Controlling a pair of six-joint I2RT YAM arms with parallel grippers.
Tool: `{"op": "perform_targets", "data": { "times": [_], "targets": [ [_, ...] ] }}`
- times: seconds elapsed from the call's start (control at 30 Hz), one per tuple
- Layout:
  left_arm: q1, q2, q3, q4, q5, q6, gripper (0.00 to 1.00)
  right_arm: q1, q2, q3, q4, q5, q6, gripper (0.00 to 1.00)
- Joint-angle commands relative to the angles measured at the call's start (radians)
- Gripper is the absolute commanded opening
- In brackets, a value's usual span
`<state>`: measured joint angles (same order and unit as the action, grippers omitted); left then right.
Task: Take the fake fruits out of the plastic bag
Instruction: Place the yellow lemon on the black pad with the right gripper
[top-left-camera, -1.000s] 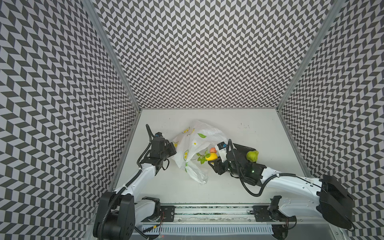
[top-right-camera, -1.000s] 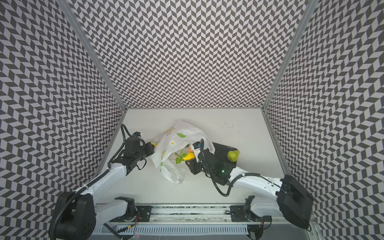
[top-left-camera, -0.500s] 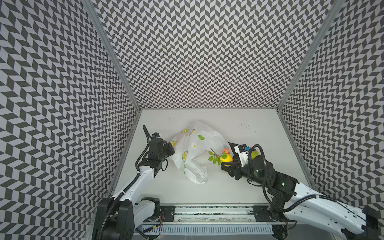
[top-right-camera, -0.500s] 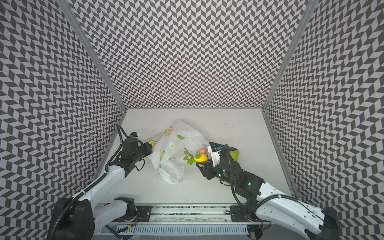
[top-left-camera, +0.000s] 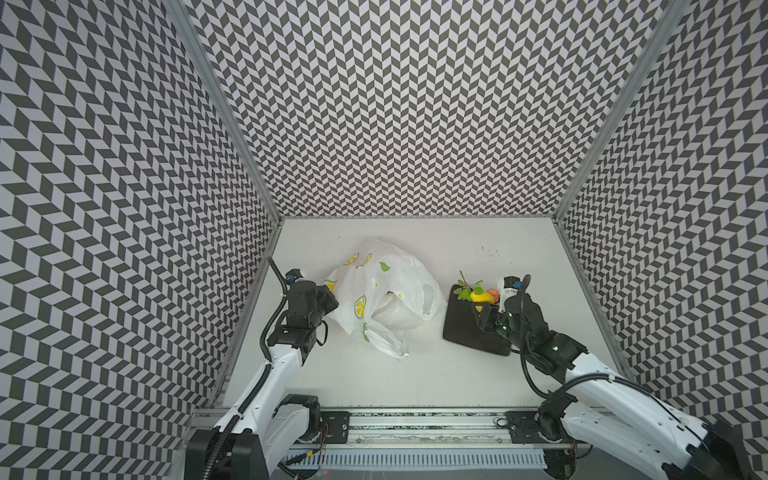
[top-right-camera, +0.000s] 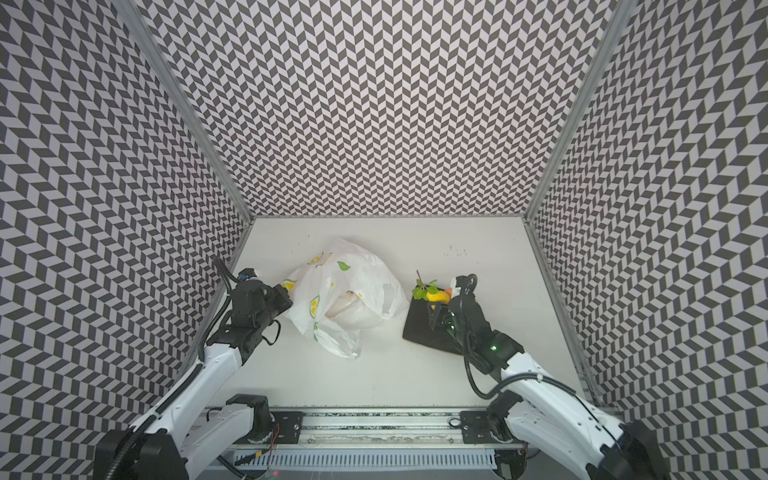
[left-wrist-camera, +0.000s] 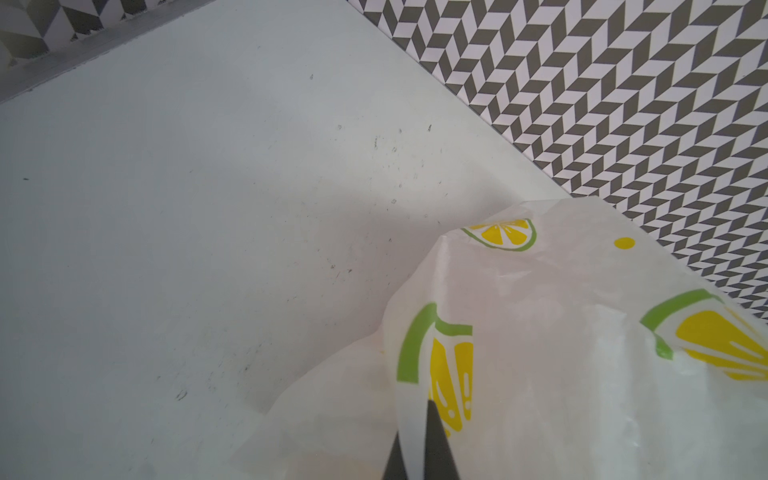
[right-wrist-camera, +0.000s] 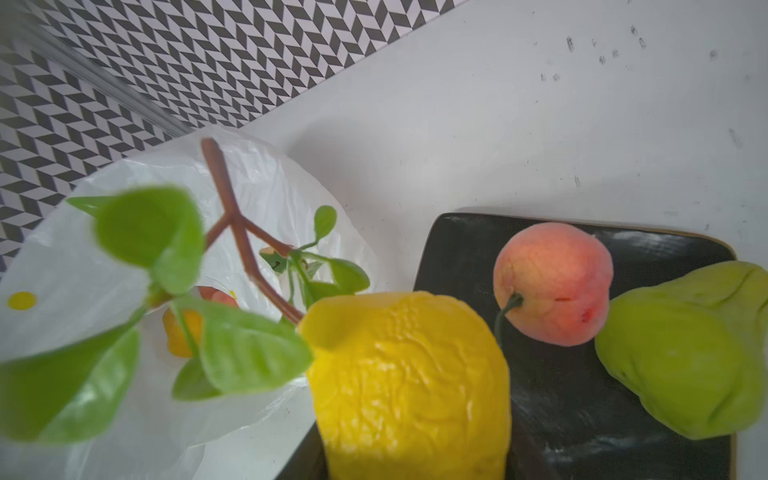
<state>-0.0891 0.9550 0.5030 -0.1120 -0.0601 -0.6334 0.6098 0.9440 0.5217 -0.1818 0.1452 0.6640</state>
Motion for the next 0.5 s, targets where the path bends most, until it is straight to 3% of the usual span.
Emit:
{"op": "perform_targets", "data": {
  "times": [0.0, 0.2, 0.47],
  "targets": [
    [0.003, -0.017, -0.011, -0.037, -0.046, -0.025, 0.00, -0.004, 0.110, 0.035, 0.196, -0.012, 0.038, 0.46],
    [0.004, -0.044, -0.018, -0.028, -0.037, -0.025, 0.00, -0.004, 0.341, 0.084, 0.309, -0.009, 0.091, 0.47],
    [0.004, -0.022, -0.024, 0.005, 0.009, -0.019, 0.00, -0.001, 0.462, 0.086, 0.338, 0.102, 0.098, 0.48]
  ]
}}
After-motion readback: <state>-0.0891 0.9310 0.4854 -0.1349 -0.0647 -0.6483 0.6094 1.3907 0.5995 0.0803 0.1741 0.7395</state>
